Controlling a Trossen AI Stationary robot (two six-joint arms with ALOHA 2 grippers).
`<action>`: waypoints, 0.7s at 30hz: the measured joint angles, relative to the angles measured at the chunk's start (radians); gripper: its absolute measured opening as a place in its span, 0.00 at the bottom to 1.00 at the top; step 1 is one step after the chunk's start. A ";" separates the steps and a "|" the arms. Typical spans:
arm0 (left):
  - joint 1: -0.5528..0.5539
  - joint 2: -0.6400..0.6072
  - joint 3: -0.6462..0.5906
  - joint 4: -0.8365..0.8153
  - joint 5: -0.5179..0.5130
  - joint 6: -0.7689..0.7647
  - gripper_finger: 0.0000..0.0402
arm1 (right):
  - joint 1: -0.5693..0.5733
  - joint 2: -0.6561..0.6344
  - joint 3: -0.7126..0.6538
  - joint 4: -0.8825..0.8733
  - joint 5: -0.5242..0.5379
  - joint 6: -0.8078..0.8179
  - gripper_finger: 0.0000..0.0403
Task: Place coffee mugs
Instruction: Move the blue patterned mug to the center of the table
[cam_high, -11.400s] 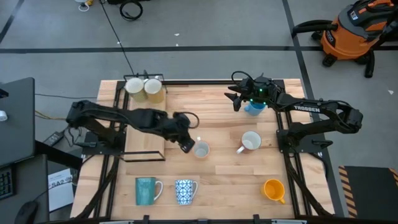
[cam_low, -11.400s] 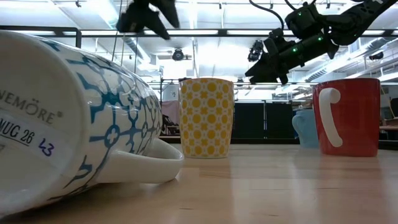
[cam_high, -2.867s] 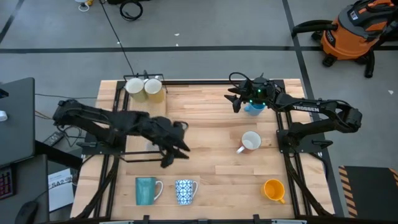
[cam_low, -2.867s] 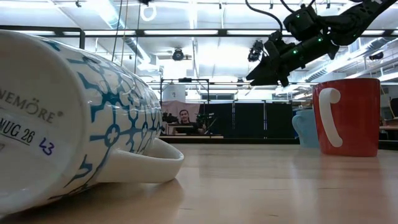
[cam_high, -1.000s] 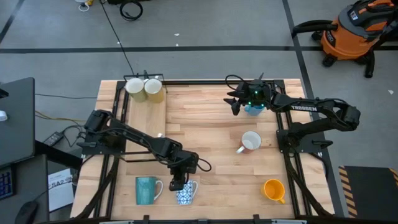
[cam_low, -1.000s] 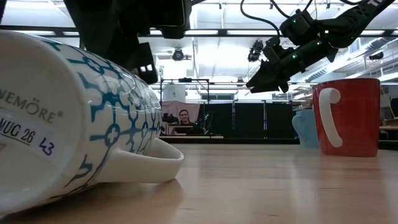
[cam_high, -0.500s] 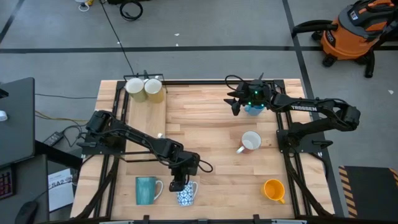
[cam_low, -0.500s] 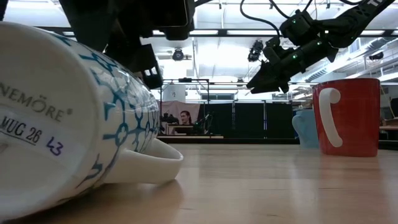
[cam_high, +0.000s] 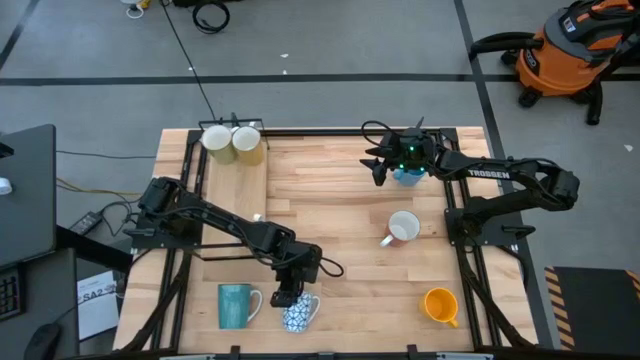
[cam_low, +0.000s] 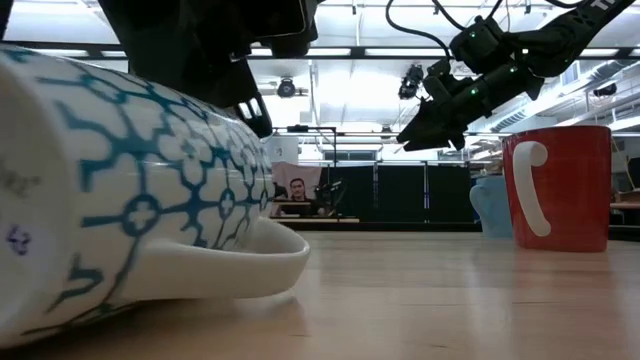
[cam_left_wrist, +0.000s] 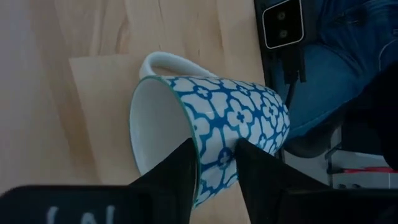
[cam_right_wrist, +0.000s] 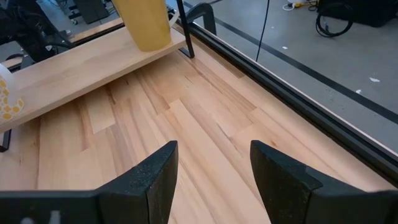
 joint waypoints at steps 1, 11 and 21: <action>0.000 0.000 0.000 0.001 0.005 0.000 0.26 | 0.000 0.000 0.000 0.000 0.000 0.000 0.51; 0.001 -0.004 0.000 0.022 -0.003 0.050 0.14 | 0.000 0.000 0.000 0.000 0.000 0.000 0.51; 0.000 -0.002 0.000 0.026 -0.009 0.055 0.04 | 0.000 0.000 0.000 0.000 0.000 0.000 0.51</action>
